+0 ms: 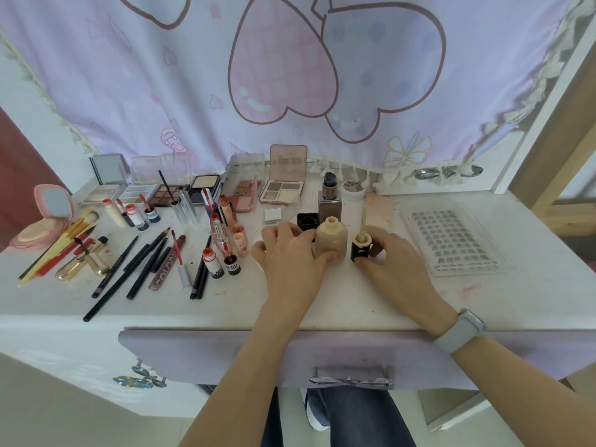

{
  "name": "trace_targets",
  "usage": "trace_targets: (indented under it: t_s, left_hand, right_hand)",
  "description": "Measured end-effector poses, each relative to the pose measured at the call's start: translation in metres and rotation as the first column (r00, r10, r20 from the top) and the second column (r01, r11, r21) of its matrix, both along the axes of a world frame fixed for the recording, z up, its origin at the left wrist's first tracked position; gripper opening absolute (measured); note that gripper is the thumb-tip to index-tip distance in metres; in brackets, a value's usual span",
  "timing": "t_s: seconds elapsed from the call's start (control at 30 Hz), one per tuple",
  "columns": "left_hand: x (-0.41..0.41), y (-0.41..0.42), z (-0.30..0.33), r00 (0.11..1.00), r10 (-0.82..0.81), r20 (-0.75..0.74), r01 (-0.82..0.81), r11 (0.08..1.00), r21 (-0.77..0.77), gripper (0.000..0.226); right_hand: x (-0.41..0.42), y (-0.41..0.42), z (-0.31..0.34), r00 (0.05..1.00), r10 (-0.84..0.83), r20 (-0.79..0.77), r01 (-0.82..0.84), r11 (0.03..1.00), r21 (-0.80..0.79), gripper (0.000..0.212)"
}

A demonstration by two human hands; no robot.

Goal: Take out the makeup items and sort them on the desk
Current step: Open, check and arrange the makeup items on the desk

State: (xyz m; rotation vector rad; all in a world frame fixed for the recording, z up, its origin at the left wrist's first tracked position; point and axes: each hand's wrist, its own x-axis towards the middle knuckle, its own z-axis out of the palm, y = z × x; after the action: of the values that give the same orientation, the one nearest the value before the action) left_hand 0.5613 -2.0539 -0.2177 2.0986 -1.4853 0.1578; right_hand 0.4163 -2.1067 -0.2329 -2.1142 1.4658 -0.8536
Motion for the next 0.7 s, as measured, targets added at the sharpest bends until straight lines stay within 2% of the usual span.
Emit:
trace_targets:
  t_s: [0.2,0.33,0.43,0.5,0.53,0.63,0.7]
  left_hand:
    - [0.002,-0.001,0.001,0.999,0.018,-0.036,-0.017,1.000,0.019,0.039]
    - [0.000,0.011,0.001,0.997,0.015,-0.077,-0.021,0.996,-0.088,0.051]
    - [-0.005,0.028,-0.004,0.998,-0.017,-0.064,0.001,0.972,-0.234,0.043]
    - [-0.007,0.037,-0.012,0.998,-0.051,-0.034,0.040,0.958,-0.284,0.035]
    - [-0.008,0.041,-0.016,0.996,-0.087,-0.011,0.080,0.953,-0.293,0.031]
    - [-0.009,0.050,-0.026,0.971,-0.230,0.058,0.237,0.928,-0.289,0.023]
    - [-0.011,0.055,-0.030,0.949,-0.309,0.068,0.316,0.918,-0.239,0.022]
  right_hand:
    - [0.008,-0.001,-0.001,1.000,0.030,-0.003,-0.030,0.999,0.013,0.024]
    - [-0.002,0.000,-0.002,0.998,0.055,-0.005,-0.055,0.998,0.007,0.035]
    - [-0.017,-0.004,0.005,1.000,0.024,-0.011,-0.026,0.982,-0.186,0.026]
    - [-0.023,-0.016,0.013,0.995,-0.010,-0.101,-0.025,0.941,-0.339,0.023]
    - [-0.024,-0.025,0.016,0.984,-0.018,-0.177,-0.048,0.932,-0.360,0.028]
    - [-0.018,-0.049,0.019,0.886,0.008,-0.463,-0.122,0.969,-0.217,0.046]
    - [-0.015,-0.059,0.016,0.814,0.029,-0.581,-0.135,0.981,-0.140,0.048]
